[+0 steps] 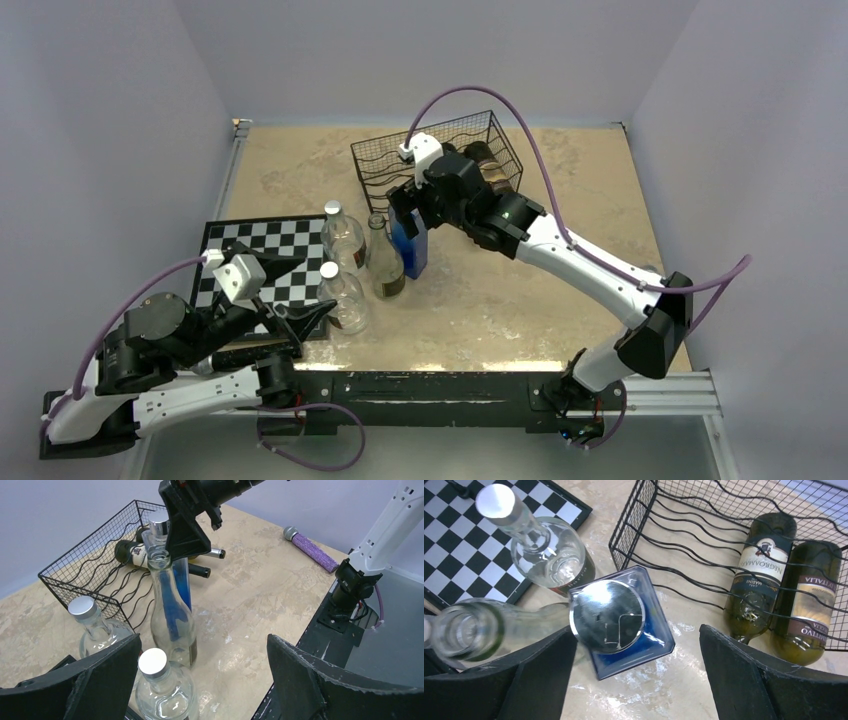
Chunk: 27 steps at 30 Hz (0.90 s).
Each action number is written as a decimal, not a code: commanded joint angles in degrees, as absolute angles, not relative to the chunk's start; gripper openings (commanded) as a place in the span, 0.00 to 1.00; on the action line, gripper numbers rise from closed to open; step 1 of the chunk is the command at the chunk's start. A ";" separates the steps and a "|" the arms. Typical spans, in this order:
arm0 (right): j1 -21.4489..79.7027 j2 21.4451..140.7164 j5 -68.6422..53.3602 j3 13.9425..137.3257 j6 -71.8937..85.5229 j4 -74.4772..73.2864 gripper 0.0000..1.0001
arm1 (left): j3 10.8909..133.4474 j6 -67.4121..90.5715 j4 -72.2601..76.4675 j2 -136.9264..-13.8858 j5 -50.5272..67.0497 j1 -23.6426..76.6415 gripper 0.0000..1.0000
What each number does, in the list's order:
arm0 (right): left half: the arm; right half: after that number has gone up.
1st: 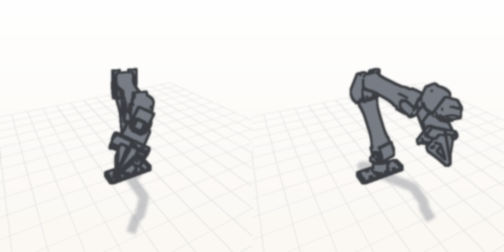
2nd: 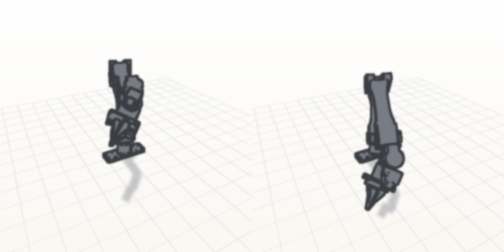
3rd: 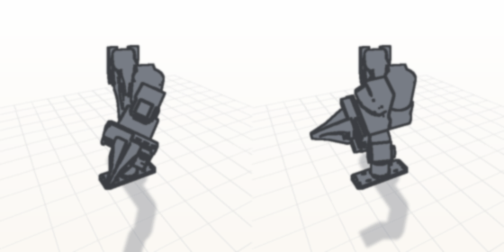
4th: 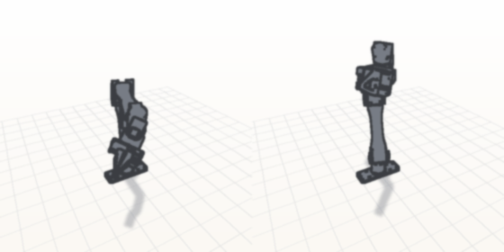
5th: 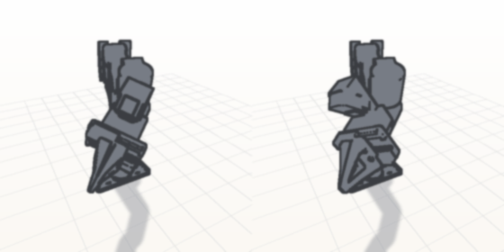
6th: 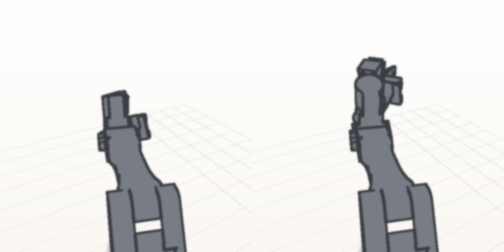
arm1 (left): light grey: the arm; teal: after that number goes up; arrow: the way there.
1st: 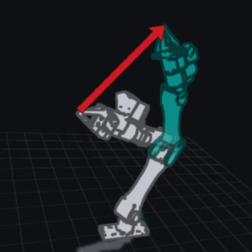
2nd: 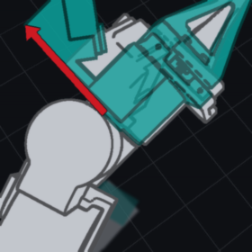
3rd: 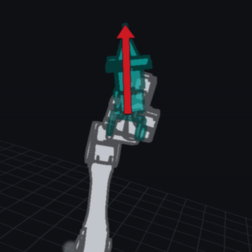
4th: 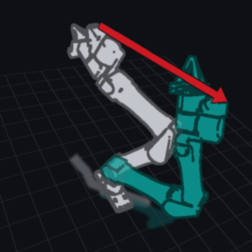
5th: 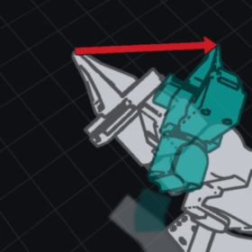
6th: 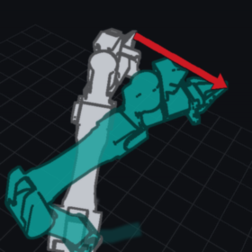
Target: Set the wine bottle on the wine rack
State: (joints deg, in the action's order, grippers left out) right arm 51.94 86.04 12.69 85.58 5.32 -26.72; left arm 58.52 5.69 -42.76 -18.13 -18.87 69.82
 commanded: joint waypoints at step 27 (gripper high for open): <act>46.50 81.22 3.17 84.93 8.93 -29.01 0.00 | 58.49 7.76 -41.53 -20.09 -18.98 69.87 0.99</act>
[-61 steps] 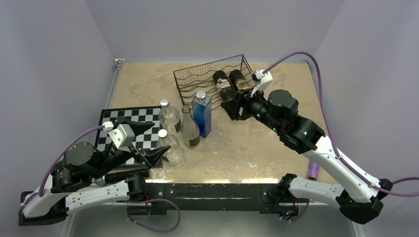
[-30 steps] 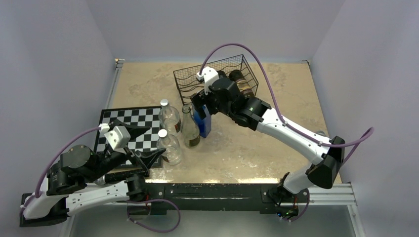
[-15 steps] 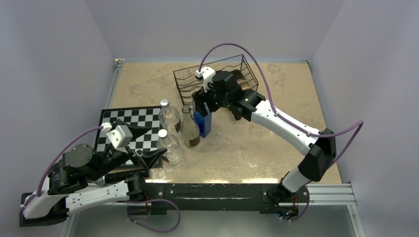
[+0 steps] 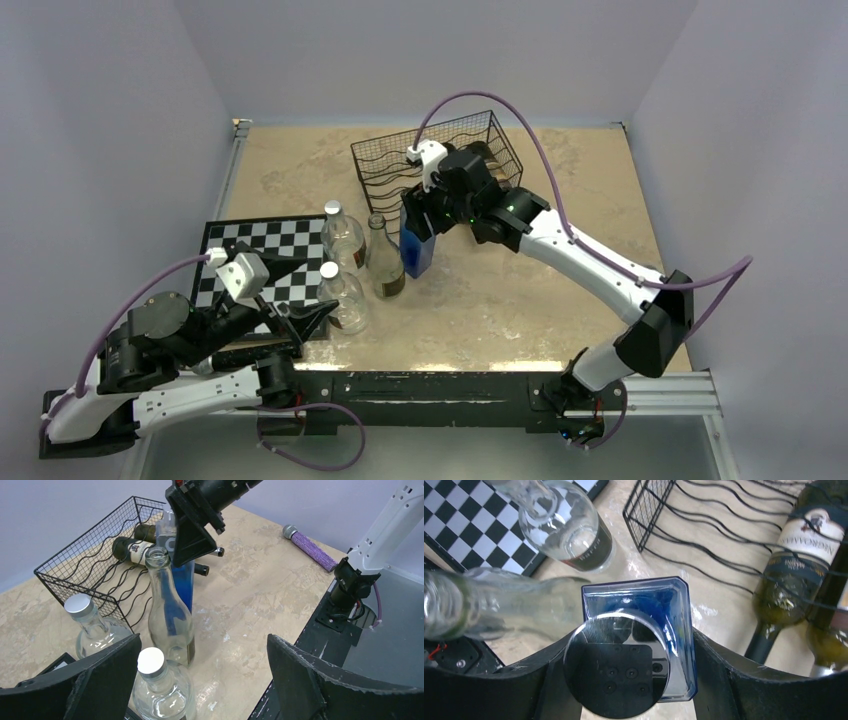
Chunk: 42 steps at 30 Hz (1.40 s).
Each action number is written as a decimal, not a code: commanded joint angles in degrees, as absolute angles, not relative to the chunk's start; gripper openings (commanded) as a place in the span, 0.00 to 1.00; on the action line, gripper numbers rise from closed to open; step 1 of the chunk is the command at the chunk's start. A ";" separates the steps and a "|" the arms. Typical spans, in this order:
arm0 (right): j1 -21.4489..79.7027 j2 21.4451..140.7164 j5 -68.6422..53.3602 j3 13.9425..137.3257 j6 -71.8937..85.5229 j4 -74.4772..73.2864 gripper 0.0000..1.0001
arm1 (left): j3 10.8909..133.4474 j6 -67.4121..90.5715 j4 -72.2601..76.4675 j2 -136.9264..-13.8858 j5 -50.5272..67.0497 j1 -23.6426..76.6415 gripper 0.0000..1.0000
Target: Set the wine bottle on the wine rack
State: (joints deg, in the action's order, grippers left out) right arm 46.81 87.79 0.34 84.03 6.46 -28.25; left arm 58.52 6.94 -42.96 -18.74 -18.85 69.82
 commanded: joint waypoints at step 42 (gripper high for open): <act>46.49 50.32 -9.69 77.18 42.92 -40.45 0.00 | 31.95 12.35 17.55 -53.61 -4.55 76.07 0.98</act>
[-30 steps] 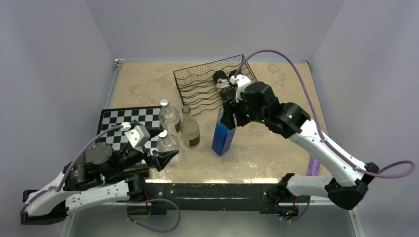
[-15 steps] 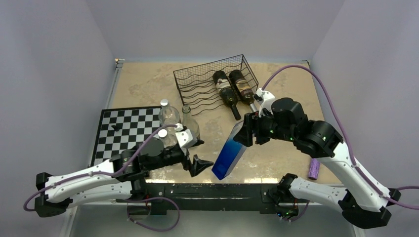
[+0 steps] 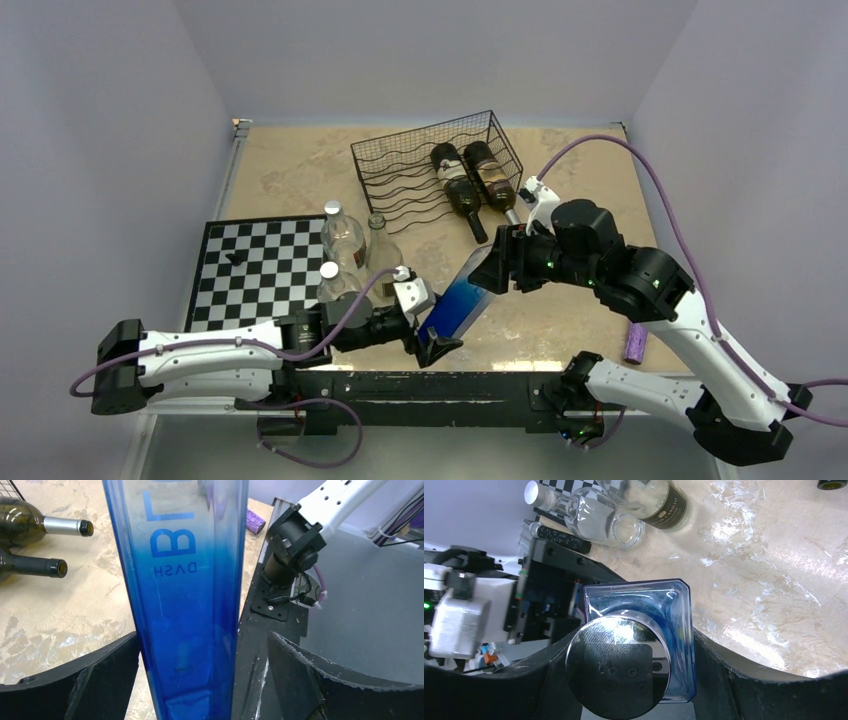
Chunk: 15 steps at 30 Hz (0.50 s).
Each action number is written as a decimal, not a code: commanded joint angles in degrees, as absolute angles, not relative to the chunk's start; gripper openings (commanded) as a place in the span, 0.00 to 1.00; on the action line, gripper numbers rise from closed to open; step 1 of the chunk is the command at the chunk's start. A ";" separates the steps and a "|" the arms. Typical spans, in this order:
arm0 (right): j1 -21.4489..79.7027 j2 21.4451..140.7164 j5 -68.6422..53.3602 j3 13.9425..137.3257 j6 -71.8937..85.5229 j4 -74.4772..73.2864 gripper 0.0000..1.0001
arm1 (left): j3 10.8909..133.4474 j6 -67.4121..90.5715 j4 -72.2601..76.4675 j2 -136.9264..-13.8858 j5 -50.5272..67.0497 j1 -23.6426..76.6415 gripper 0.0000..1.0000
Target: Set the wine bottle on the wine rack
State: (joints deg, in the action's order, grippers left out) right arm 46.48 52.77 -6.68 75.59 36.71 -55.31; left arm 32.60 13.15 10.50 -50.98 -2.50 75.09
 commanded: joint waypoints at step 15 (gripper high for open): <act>46.52 47.30 -10.01 74.21 49.46 -37.13 0.00 | 28.94 9.82 21.35 -56.44 -7.86 76.37 0.77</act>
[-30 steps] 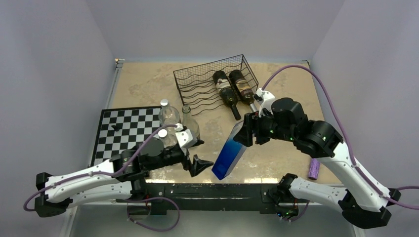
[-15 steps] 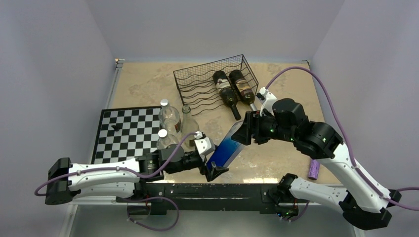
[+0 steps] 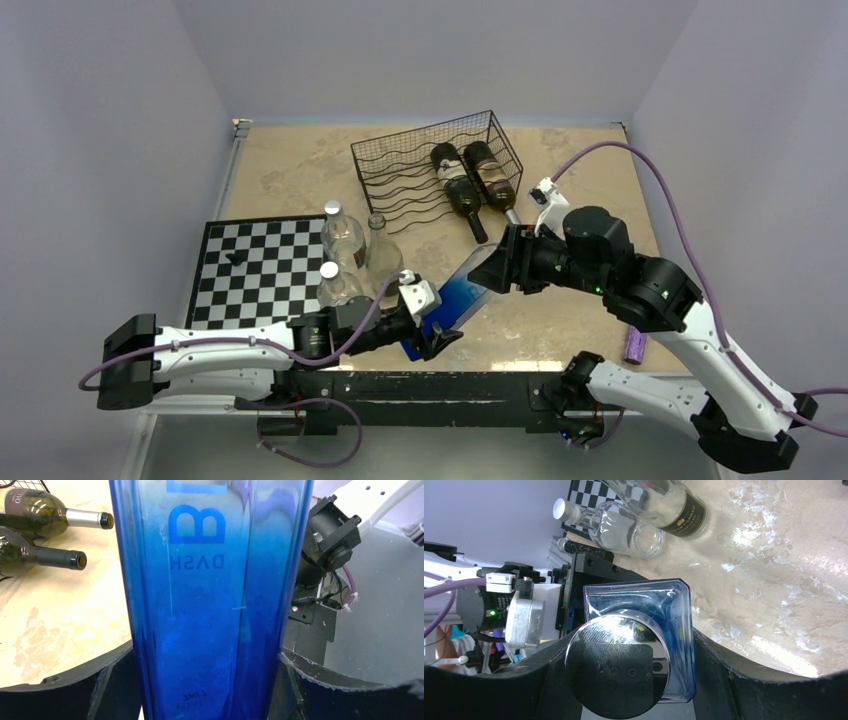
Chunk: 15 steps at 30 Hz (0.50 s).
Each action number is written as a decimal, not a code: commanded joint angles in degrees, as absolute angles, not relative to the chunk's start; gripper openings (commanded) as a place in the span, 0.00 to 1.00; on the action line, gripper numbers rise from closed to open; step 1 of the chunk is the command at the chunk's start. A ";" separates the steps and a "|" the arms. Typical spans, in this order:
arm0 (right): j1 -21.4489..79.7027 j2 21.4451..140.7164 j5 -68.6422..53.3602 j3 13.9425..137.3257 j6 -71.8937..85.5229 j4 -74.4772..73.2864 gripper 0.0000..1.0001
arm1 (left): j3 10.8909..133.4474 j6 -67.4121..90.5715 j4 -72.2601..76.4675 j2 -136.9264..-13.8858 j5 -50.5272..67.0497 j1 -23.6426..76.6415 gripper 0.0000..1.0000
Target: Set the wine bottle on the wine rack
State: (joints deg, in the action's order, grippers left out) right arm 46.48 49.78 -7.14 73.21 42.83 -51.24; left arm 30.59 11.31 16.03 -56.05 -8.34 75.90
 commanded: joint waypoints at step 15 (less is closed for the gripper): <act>46.41 45.33 -9.14 72.47 51.05 -36.93 0.00 | 26.15 4.75 20.82 -54.26 -7.48 76.38 0.00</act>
